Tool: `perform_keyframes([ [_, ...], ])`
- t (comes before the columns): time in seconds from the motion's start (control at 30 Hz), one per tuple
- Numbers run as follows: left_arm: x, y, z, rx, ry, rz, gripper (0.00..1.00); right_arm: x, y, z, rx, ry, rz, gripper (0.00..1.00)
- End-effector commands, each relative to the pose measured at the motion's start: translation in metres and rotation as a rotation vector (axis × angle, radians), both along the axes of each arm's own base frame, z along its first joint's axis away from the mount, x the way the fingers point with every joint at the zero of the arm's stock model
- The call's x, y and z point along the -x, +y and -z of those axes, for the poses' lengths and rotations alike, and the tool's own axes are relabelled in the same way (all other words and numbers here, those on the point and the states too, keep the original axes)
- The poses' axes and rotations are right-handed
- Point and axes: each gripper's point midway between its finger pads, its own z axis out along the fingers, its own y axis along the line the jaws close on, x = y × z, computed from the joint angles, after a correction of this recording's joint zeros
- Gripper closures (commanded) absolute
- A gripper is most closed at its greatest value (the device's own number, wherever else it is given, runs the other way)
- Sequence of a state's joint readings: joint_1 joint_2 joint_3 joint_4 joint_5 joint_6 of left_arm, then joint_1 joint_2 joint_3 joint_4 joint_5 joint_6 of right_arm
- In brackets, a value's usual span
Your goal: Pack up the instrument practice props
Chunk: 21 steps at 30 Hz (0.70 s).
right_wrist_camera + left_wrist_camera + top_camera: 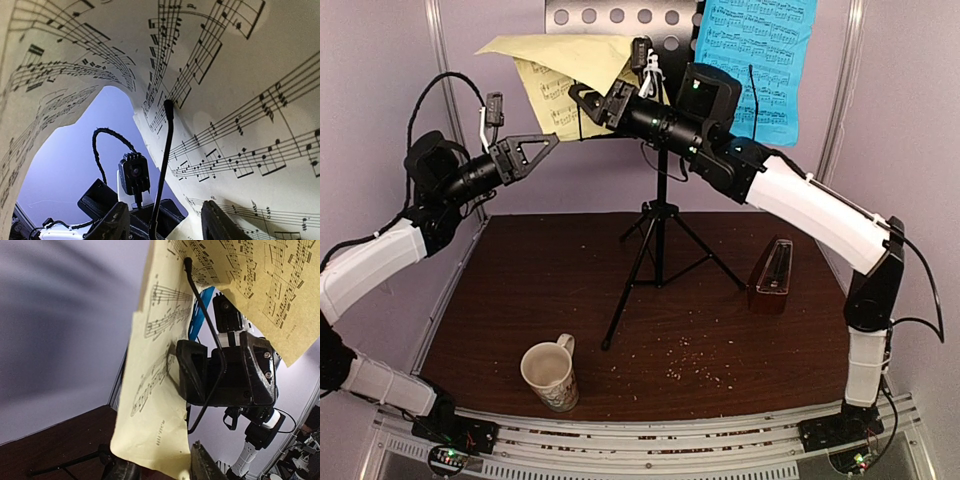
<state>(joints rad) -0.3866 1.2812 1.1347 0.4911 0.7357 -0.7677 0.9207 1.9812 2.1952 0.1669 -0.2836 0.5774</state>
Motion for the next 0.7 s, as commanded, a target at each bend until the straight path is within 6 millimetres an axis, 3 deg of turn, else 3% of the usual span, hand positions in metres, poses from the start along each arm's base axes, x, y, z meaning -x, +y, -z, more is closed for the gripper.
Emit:
perform_keyframes([
  [0.0,-0.0053,0.0046,-0.0127,0.028,-0.014,-0.025,0.65,0.0114,0.0002,-0.0231,-0.068,-0.035,-0.042,0.5],
  [0.13,-0.0082,0.0041,-0.0101,0.034,0.001,-0.024,0.67,0.0101,0.0024,-0.0257,-0.085,-0.039,-0.047,0.53],
  [0.27,-0.0082,0.005,-0.0093,0.045,0.006,-0.023,0.77,0.0085,0.005,-0.0268,-0.098,-0.042,-0.05,0.57],
  [0.53,-0.0105,0.0092,-0.0047,0.047,0.019,-0.038,0.95,0.0047,0.0056,-0.0241,-0.098,-0.045,-0.033,0.85],
  [0.67,-0.0109,0.009,-0.0035,0.045,0.021,-0.036,0.99,0.0019,0.0055,-0.022,-0.096,-0.04,-0.022,0.9],
])
